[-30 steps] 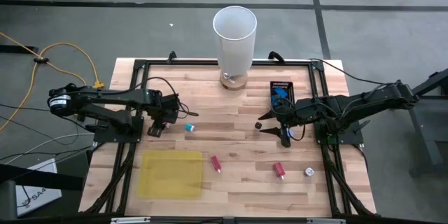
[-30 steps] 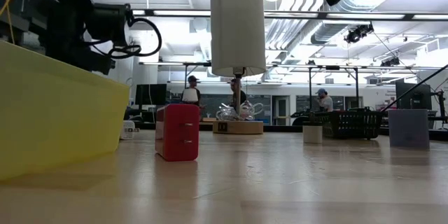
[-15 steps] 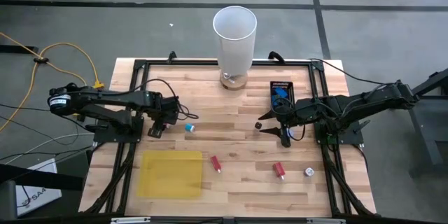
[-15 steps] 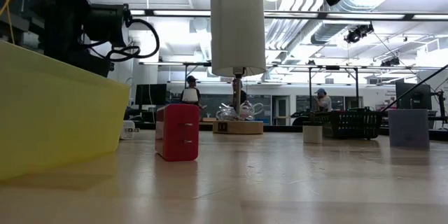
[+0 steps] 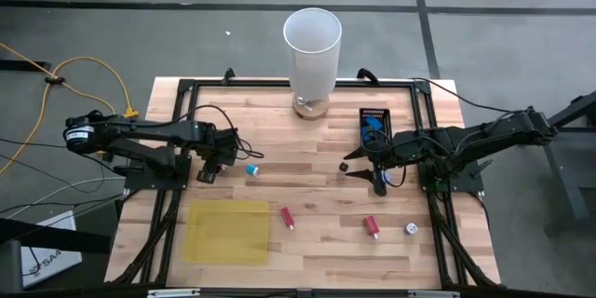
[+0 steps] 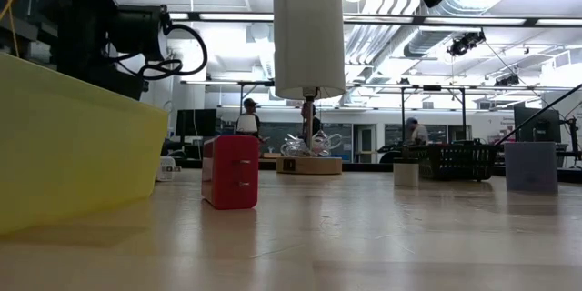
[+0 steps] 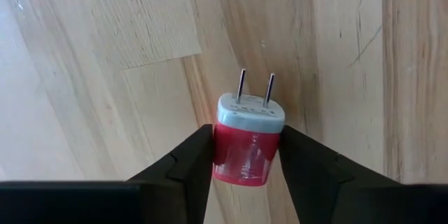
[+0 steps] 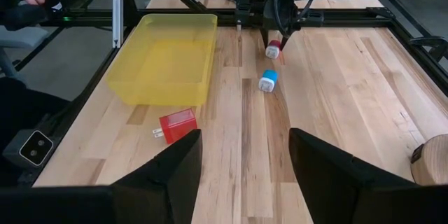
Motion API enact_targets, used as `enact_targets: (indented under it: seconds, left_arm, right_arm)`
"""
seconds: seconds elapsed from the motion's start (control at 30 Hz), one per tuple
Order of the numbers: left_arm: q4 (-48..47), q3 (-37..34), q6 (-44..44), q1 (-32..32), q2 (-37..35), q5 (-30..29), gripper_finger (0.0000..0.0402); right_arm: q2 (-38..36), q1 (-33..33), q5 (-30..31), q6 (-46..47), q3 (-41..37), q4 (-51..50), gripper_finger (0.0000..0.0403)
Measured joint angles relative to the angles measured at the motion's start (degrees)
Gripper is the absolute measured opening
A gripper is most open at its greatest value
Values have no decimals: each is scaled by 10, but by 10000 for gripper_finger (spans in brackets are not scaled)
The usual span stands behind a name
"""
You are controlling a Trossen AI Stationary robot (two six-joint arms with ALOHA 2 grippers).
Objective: Pick & Place Office items
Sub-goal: Put the pink charger adapter into the yellow bin
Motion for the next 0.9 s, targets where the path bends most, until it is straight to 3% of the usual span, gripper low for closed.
enact_targets:
  seconds: [0.9]
  left_arm:
    - [0, 0, 0, 0, 0, 1, 142]
  right_arm:
    - [0, 0, 0, 0, 0, 0, 201]
